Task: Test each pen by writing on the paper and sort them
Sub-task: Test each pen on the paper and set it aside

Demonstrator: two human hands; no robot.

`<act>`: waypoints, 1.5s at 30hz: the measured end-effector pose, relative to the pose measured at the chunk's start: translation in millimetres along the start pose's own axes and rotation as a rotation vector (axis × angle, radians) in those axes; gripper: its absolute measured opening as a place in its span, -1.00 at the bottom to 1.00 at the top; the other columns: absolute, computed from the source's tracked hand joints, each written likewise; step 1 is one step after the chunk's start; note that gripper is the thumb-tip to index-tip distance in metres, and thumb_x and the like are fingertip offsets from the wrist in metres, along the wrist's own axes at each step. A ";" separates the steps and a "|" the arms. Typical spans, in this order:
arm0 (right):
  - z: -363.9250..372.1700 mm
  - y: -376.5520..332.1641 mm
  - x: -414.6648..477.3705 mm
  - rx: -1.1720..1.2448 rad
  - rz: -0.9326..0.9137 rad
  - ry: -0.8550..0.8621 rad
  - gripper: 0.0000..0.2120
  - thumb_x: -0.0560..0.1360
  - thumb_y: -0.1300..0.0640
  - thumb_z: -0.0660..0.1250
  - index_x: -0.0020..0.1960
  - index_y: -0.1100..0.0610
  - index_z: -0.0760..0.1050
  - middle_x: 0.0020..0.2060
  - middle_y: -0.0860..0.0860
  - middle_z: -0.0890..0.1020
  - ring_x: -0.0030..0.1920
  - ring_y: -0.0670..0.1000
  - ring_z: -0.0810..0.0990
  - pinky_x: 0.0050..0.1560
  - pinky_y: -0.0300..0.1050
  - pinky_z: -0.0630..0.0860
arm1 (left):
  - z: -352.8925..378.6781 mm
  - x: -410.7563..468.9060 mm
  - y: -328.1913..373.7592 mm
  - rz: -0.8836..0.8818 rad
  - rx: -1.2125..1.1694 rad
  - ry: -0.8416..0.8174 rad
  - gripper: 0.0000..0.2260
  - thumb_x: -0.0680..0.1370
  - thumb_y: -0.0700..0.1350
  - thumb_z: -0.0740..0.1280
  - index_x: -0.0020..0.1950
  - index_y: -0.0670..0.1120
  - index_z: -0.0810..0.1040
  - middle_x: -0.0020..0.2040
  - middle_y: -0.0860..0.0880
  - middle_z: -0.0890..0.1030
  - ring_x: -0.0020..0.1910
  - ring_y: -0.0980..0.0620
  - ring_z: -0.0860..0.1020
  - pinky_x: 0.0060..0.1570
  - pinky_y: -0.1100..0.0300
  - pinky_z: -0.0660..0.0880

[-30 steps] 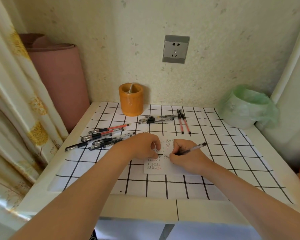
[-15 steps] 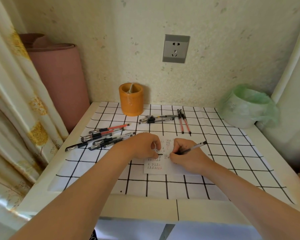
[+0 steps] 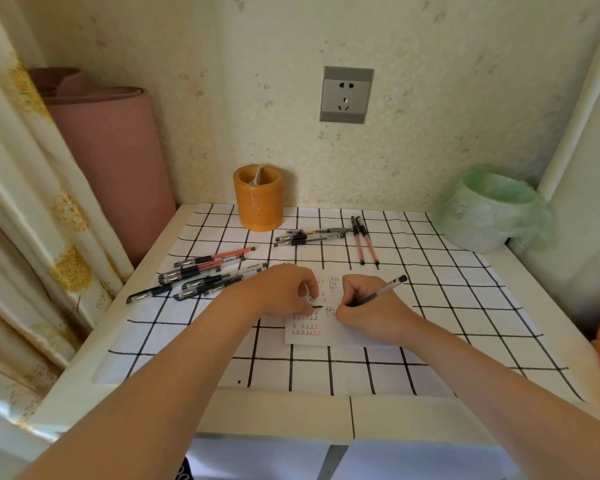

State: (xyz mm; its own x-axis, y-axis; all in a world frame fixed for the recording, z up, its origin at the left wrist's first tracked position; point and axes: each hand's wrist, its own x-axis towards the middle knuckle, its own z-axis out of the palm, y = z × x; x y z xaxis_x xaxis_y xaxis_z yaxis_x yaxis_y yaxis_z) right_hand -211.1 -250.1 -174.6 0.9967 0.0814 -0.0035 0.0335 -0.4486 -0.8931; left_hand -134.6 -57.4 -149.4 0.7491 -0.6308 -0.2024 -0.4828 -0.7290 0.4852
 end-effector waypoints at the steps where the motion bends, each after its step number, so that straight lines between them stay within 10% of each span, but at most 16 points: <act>1: -0.5 -0.8 -0.3 0.015 0.011 0.003 -0.78 0.40 0.38 0.39 -0.31 0.19 0.41 -0.46 -0.07 0.48 -0.43 -0.13 0.43 -0.40 -0.24 0.36 | 0.2 -0.2 0.1 0.000 0.001 0.002 -0.78 0.46 -0.01 0.48 0.07 0.10 0.55 -0.06 0.15 0.48 -0.09 0.15 0.48 -0.16 0.29 0.41; 7: -11.4 -10.0 -0.2 0.306 0.144 0.085 -0.93 0.54 0.27 0.36 -0.10 0.24 0.49 -0.37 0.20 0.60 -0.49 0.06 0.48 -0.52 -0.21 0.31 | -0.2 -0.1 0.2 -0.004 -0.002 -0.004 -0.78 0.47 -0.01 0.48 0.07 0.11 0.54 -0.06 0.16 0.48 -0.07 0.15 0.49 -0.14 0.28 0.41; 20: -8.5 -4.7 1.8 0.085 0.090 0.004 -0.85 0.43 0.36 0.36 -0.25 0.21 0.44 -0.46 0.12 0.56 -0.49 0.03 0.50 -0.40 -0.13 0.45 | -0.5 0.8 0.3 -0.003 0.015 0.002 -0.80 0.46 -0.01 0.48 0.03 0.11 0.54 -0.10 0.16 0.47 -0.13 0.17 0.47 -0.18 0.28 0.39; 27: -13.4 -6.5 3.0 0.378 0.145 0.099 -0.90 0.50 0.33 0.39 -0.12 0.20 0.49 -0.37 0.16 0.59 -0.48 0.07 0.47 -0.53 -0.20 0.27 | -9.5 -4.0 5.1 0.003 0.055 0.041 -0.87 0.58 0.00 0.32 0.09 0.04 0.57 0.03 0.10 0.58 -0.01 0.10 0.53 -0.01 0.19 0.50; 35: -22.6 -20.7 8.8 0.702 0.169 0.115 -0.87 0.59 0.28 0.21 -0.13 0.21 0.46 -0.31 0.21 0.60 -0.50 0.08 0.46 -0.58 -0.23 0.27 | -14.5 -4.5 10.2 -0.031 -0.328 0.076 -0.78 0.68 -0.11 0.14 0.04 -0.05 0.59 -0.19 0.06 0.62 -0.31 0.17 0.48 -0.36 0.40 0.39; 45: -13.3 -29.7 11.6 0.621 0.162 0.099 -0.88 0.59 0.26 0.24 -0.06 0.30 0.51 -0.32 0.22 0.61 -0.50 0.09 0.47 -0.58 -0.20 0.32 | -12.3 -3.8 14.6 0.029 -0.364 0.082 -0.78 0.67 -0.09 0.17 0.05 -0.06 0.61 -0.16 0.07 0.62 -0.28 0.14 0.52 -0.17 0.26 0.50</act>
State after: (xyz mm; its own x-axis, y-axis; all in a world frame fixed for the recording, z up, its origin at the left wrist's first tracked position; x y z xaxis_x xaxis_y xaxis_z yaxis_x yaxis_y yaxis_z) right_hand -199.5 -247.8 -142.1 0.9886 -0.0401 -0.1449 -0.1372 0.1526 -0.9787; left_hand -138.9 -62.4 -131.0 0.7782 -0.6159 -0.1223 -0.3226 -0.5593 0.7636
